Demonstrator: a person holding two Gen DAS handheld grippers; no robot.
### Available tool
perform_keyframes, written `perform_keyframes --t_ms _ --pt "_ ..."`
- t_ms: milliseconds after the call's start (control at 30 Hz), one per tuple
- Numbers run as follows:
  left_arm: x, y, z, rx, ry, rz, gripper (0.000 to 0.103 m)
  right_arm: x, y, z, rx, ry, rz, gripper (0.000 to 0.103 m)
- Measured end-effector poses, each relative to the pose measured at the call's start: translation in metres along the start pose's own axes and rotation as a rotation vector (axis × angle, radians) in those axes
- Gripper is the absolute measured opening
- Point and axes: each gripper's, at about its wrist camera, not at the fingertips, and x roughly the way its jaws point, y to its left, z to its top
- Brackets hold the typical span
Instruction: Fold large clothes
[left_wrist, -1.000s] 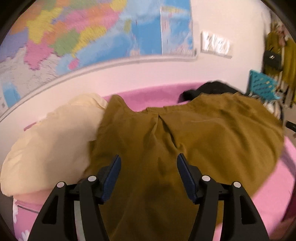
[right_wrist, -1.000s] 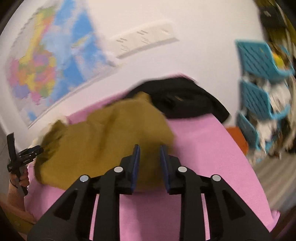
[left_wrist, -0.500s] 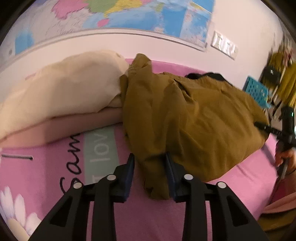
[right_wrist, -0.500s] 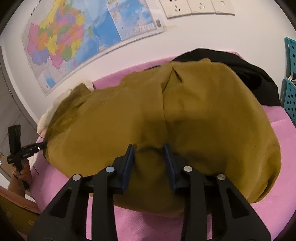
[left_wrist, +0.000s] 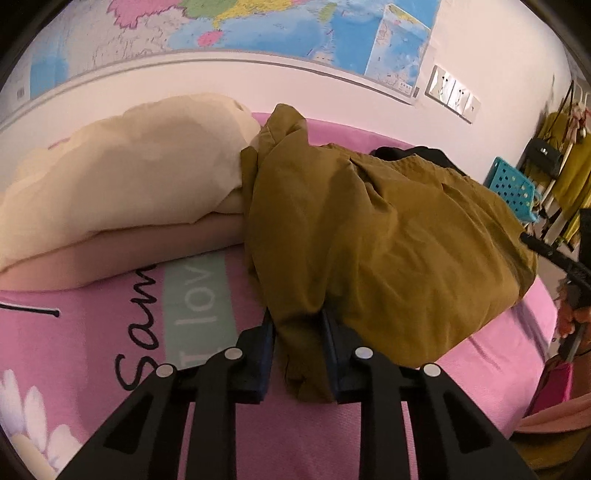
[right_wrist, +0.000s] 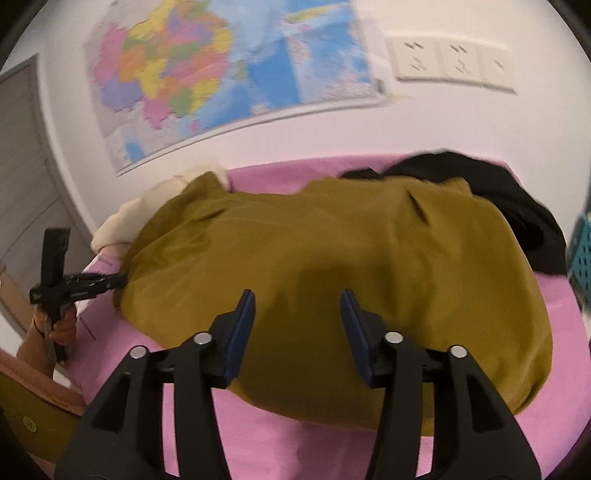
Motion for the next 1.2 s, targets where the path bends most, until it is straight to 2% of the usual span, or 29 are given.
perform_keyframes --t_ms 100,267,367,433,500,567,600,633,867,1067,1100,1200 --pt "-0.002 -0.008 0.002 0.029 -0.001 0.050 0.025 0.002 0.022 0.003 -0.067 -0.007 0.036 0.055" --pt "-0.002 -0.015 0.003 0.047 0.001 0.096 0.031 0.020 0.051 0.002 -0.142 0.036 0.088 0.058" --pt "-0.004 -0.016 0.003 0.050 -0.001 0.108 0.039 0.033 0.072 -0.003 -0.217 0.072 0.100 0.060" --pt "-0.005 -0.018 0.002 0.052 -0.002 0.124 0.040 0.040 0.083 -0.006 -0.259 0.087 0.104 0.063" --pt "-0.007 -0.019 0.000 0.054 -0.004 0.135 0.048 0.048 0.098 -0.009 -0.319 0.109 0.104 0.065" --pt "-0.008 -0.019 0.000 0.051 -0.005 0.139 0.051 0.057 0.111 -0.011 -0.382 0.127 0.095 0.067" --pt "-0.009 -0.019 -0.001 0.045 -0.004 0.140 0.057 0.060 0.116 -0.013 -0.407 0.132 0.090 0.070" --pt "-0.011 -0.018 -0.002 0.037 -0.005 0.135 0.059 0.064 0.123 -0.015 -0.446 0.138 0.079 0.071" --pt "-0.028 -0.014 -0.012 -0.010 -0.013 0.088 0.062 0.084 0.159 -0.030 -0.693 0.157 0.008 0.078" --pt "-0.031 -0.025 -0.021 -0.002 -0.002 0.092 0.063 0.091 0.170 -0.041 -0.803 0.164 -0.028 0.079" --pt "-0.031 -0.026 -0.022 -0.001 -0.001 0.091 0.063 0.092 0.172 -0.043 -0.822 0.163 -0.039 0.081" --pt "-0.030 -0.029 -0.024 -0.004 0.003 0.084 0.063 0.100 0.180 -0.056 -0.925 0.165 -0.107 0.082"
